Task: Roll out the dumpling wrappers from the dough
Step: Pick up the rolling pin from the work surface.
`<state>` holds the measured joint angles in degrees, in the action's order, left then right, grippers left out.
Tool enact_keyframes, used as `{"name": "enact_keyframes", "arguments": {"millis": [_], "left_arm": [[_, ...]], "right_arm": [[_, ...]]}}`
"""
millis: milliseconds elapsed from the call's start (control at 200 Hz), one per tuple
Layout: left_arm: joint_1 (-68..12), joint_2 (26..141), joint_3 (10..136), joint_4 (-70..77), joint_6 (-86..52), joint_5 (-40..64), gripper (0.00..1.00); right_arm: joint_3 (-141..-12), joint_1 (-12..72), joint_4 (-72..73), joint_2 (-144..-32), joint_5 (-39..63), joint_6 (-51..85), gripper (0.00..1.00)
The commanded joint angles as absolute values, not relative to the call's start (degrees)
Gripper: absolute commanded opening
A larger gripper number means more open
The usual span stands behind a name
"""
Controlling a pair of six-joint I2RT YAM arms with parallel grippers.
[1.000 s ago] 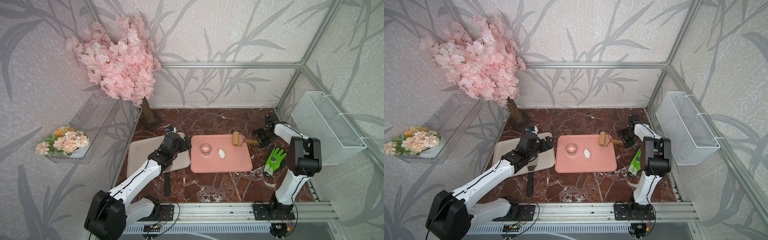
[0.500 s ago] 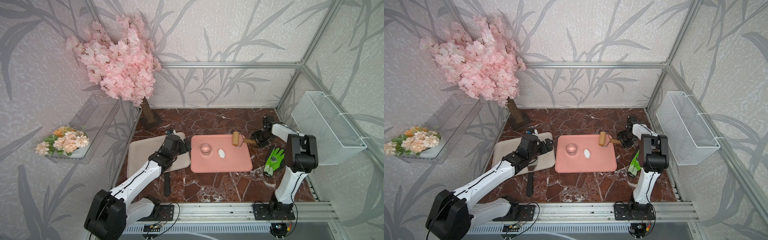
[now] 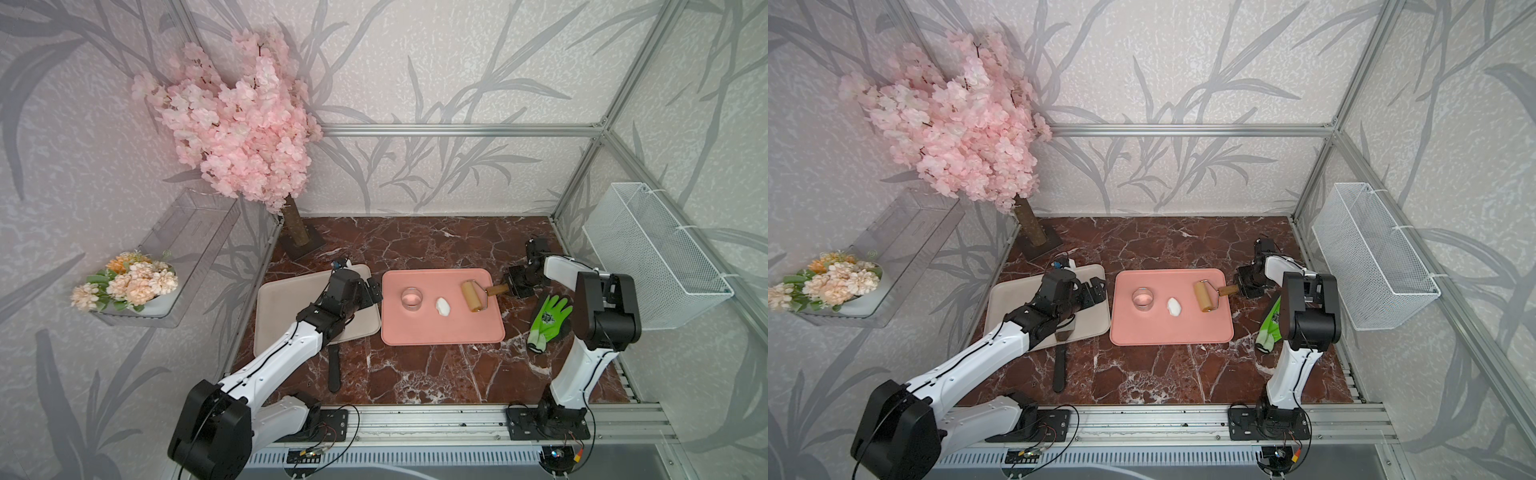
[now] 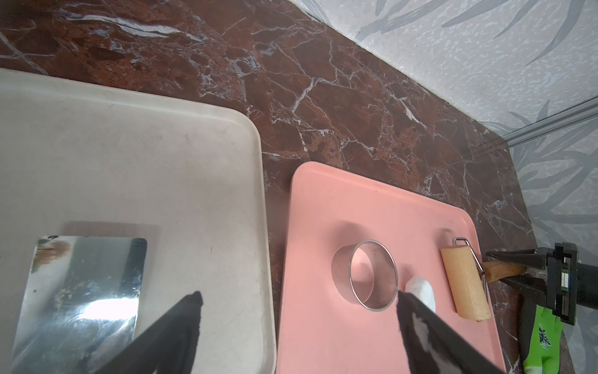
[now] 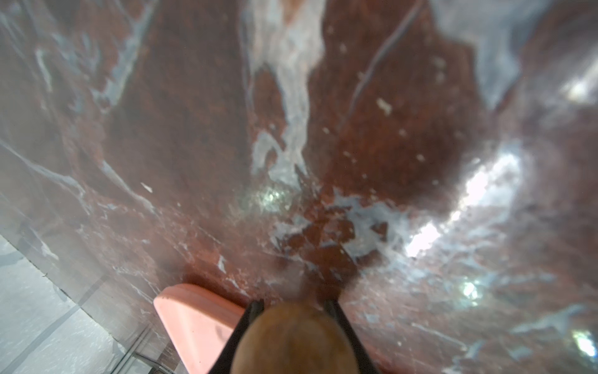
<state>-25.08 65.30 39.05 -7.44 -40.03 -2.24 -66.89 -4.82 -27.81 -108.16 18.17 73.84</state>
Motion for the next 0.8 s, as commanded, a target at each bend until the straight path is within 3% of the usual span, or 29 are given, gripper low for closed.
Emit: {"name": "enact_keyframes", "arguments": {"millis": [0,205,500,795], "left_arm": [[-25.29,64.43,40.82,-7.13,-39.96,-0.58,0.95],[-26.33,64.75,42.96,-4.7,-38.73,3.35,0.94],[-32.28,65.6,43.85,3.71,-37.75,8.84,0.81],[-39.46,69.74,42.98,18.25,-38.1,12.74,0.74]], "right_arm": [[-65.24,-5.27,-25.51,-105.03,19.23,76.41,0.23],[-62.03,-5.36,-20.75,-99.46,20.07,79.3,0.16],[-53.1,-5.06,-8.98,-87.89,18.98,90.37,0.09],[-43.57,-1.44,5.08,-77.34,12.99,102.08,0.05]]}}
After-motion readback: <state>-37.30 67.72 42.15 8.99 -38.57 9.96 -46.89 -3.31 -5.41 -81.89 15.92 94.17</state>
